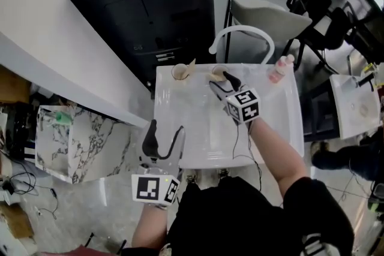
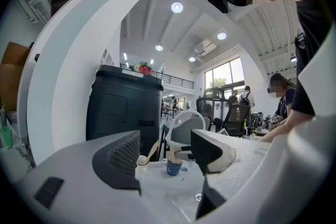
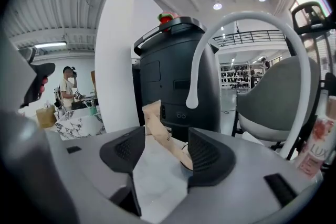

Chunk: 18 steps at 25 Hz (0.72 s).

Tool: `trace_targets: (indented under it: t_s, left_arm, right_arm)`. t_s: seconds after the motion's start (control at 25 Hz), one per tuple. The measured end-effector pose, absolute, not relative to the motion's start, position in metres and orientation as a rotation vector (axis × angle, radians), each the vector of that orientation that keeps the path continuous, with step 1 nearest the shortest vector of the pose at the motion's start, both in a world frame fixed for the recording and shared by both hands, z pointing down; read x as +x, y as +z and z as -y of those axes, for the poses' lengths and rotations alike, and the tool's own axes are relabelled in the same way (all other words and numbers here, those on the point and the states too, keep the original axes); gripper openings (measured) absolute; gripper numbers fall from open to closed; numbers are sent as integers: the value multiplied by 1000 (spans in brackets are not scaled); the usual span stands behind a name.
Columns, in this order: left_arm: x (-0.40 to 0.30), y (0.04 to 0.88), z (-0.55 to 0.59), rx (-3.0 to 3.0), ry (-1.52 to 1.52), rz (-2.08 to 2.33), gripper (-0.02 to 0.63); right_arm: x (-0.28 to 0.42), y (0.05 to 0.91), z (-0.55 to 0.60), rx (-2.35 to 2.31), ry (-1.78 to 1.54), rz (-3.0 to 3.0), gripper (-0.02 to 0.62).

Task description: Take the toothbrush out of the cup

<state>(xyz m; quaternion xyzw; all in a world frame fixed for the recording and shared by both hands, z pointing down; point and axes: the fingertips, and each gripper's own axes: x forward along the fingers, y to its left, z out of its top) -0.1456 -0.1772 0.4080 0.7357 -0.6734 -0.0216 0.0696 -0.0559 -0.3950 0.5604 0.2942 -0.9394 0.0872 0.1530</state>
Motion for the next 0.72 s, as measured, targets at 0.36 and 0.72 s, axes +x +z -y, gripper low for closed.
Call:
trace_targets:
  t_s: [0.36, 0.72]
  left_arm:
    - [-150, 424, 181, 2128, -40, 2073, 286]
    - [-158, 436, 185, 2061, -44, 2103, 285]
  right_arm:
    - [-69, 612, 422, 753, 230, 2603, 230]
    - [-73, 637, 436, 734, 178, 2562, 134]
